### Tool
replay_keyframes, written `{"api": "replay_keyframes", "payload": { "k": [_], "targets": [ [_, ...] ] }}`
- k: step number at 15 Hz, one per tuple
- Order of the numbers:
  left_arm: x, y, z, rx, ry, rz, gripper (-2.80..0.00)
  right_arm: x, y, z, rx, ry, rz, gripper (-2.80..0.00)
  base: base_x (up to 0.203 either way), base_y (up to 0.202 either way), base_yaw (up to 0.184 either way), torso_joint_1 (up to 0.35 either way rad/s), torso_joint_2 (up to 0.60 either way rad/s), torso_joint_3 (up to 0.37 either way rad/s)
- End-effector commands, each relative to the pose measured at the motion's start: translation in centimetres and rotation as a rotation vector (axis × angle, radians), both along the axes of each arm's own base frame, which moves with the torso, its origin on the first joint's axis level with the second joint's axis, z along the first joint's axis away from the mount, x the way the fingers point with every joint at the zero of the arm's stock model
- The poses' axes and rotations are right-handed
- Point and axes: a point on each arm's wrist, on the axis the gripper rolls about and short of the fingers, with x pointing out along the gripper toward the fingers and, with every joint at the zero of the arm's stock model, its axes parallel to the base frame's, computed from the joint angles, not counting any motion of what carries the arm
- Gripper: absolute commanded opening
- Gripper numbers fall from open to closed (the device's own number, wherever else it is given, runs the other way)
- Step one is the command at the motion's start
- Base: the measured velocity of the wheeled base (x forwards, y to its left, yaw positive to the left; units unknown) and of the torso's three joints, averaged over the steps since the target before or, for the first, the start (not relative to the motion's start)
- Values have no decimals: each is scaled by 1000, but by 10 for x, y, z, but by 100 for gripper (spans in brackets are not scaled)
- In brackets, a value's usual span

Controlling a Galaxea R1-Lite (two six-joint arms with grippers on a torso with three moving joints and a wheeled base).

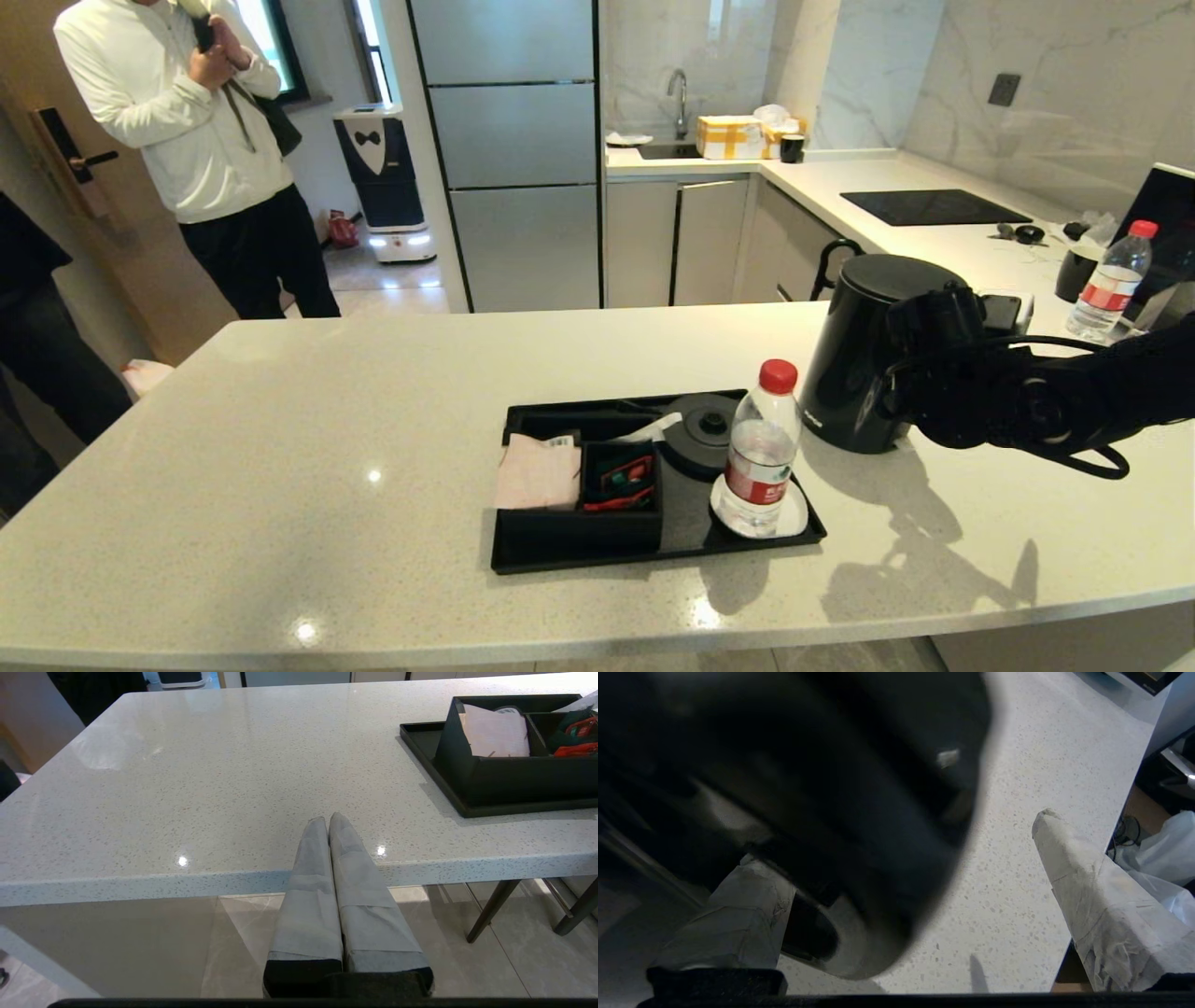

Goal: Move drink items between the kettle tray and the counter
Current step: Return the kettle to its original position

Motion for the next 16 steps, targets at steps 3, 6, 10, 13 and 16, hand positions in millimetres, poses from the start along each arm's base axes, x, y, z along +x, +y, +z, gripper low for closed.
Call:
{"api": "replay_keyframes", "payload": {
  "k": [3,6,10,13,16],
  "targets": [
    [0,0,0,0,1,0,-280,10,-5,-8,1,5,-20,0,0,0,0,0,0,0],
    [0,0,0,1,1,0,-280,13,-5,-6,24,-2,4,0,0,0,0,0,0,0],
    [0,0,0,0,3,0,-280,17,-4,-9,23,2,4,0,0,0,0,0,0,0],
    [0,0,0,0,1,0,-280,17,-4,-6,29,-13,8,0,0,0,0,0,0,0],
    [0,0,0,0,1,0,-280,16,-4,-6,46,-14,28,0,0,0,0,0,0,0]
  ]
}}
